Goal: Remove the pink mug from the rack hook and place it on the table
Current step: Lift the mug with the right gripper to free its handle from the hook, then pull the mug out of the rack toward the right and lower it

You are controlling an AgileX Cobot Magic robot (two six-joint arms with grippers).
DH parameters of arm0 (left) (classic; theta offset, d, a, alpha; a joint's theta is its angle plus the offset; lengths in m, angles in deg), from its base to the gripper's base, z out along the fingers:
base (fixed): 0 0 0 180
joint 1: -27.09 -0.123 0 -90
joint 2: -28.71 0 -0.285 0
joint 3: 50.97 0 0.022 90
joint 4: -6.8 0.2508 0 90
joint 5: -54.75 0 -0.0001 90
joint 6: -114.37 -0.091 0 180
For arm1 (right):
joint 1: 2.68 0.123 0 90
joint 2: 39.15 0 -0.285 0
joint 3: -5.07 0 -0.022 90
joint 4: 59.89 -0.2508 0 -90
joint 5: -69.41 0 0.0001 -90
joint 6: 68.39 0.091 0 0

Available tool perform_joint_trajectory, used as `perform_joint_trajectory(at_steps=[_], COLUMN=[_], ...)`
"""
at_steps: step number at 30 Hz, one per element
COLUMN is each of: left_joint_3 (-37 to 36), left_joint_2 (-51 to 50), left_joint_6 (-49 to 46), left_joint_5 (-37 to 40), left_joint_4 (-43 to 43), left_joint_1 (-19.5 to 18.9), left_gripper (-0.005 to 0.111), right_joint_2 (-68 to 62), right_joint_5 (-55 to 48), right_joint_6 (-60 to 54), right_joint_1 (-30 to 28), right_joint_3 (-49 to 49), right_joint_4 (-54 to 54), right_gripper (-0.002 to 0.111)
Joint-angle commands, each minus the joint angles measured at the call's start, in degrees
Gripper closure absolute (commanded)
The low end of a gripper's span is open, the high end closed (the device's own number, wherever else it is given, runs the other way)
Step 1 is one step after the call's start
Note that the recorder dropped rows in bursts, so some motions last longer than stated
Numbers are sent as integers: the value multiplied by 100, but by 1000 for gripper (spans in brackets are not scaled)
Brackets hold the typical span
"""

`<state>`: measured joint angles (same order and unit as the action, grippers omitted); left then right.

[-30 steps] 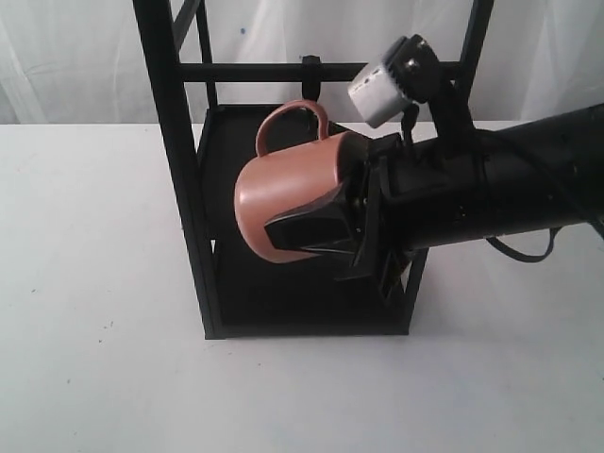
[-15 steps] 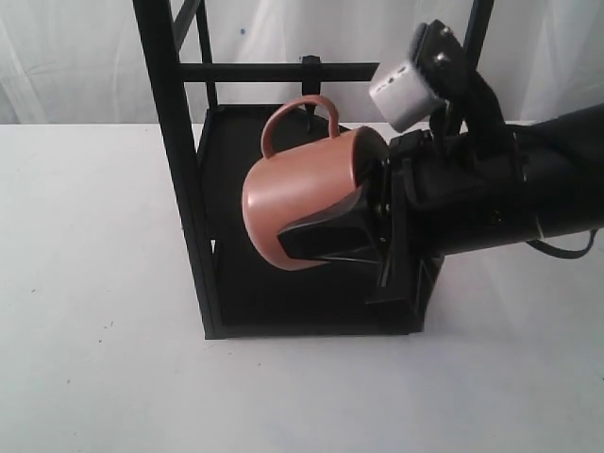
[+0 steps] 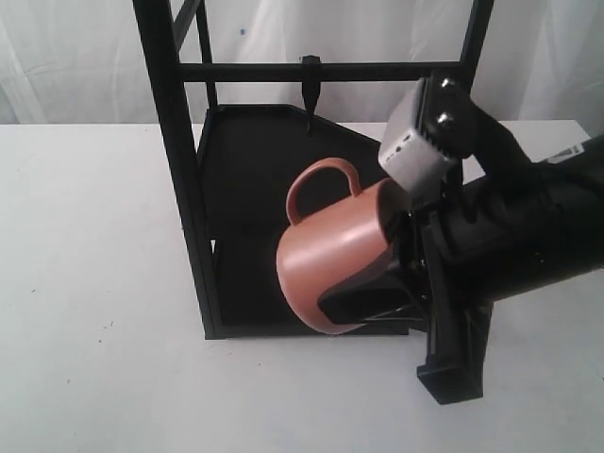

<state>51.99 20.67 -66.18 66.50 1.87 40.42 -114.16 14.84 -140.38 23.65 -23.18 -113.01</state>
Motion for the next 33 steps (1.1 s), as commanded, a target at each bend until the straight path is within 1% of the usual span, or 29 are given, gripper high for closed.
perform_joint_trajectory(at_steps=[1, 7, 15, 23, 30, 33], left_joint_3=[-17, -17, -17, -17, -17, -17], left_joint_2=[25, 25, 25, 25, 25, 25], left_joint_6=[55, 55, 55, 55, 55, 55], left_joint_5=[-17, -17, -17, -17, -17, -17], left_joint_4=[-9, -9, -9, -9, -9, -9], left_joint_1=[-6, -6, -6, -6, -6, -6], left_gripper=[107, 107, 107, 107, 107, 107], right_joint_2=[64, 64, 64, 64, 64, 64], right_joint_5=[-71, -71, -105, -267, -885, -925], right_joint_6=[158, 637, 958, 1962, 2892, 3114], right_joint_1=[6, 6, 6, 6, 6, 6], right_joint_3=[43, 43, 43, 43, 43, 43], right_joint_4=[164, 790, 1298, 2454, 3345, 3579], right_gripper=[108, 108, 108, 108, 108, 108])
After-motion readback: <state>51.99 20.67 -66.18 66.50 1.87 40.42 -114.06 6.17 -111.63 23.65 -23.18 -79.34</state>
